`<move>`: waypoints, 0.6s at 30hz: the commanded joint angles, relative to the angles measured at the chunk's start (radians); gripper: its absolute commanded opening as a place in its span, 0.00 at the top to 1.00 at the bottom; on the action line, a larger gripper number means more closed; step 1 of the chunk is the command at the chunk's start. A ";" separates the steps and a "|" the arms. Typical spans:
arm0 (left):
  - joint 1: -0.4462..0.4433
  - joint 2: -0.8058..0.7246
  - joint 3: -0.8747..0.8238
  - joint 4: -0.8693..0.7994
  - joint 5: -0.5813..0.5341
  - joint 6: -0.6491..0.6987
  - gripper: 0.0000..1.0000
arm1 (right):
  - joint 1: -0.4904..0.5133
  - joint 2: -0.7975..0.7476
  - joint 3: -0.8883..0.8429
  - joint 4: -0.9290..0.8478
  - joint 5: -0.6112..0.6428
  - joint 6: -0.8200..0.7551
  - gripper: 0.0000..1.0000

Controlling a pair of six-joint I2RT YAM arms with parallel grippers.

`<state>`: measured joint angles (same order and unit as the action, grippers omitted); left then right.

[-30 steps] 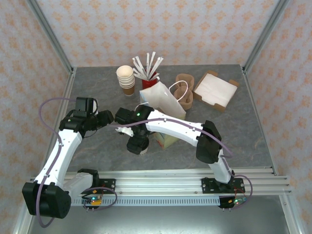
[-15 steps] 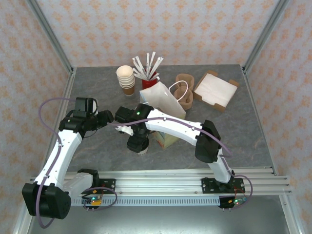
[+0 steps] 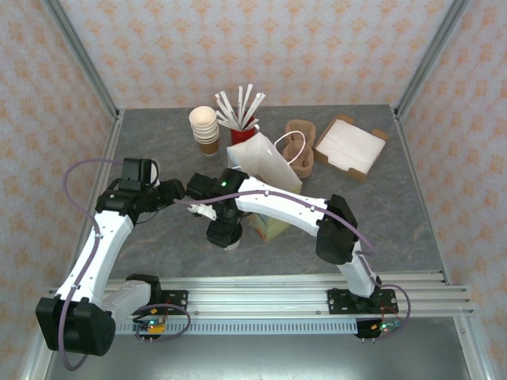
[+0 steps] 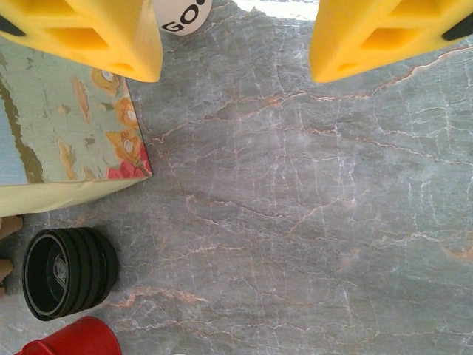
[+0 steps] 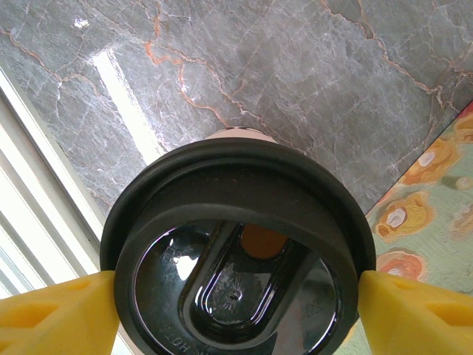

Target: Pack the takeout coffee

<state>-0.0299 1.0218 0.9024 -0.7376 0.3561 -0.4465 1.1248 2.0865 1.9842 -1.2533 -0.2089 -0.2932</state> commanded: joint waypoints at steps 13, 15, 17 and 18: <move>0.010 -0.015 -0.013 0.010 0.025 0.005 0.44 | -0.005 0.016 0.007 -0.038 0.049 -0.028 0.18; 0.011 -0.015 -0.012 0.010 0.026 0.004 0.44 | -0.006 0.014 0.004 -0.037 0.049 -0.029 0.18; 0.011 -0.016 -0.012 0.009 0.029 0.005 0.44 | -0.005 0.009 -0.003 -0.031 0.049 -0.029 0.19; 0.010 -0.015 -0.012 0.009 0.028 0.006 0.44 | -0.006 0.008 -0.005 -0.028 0.050 -0.027 0.20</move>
<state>-0.0299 1.0206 0.9005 -0.7368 0.3683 -0.4465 1.1248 2.0880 1.9839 -1.2575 -0.1883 -0.3088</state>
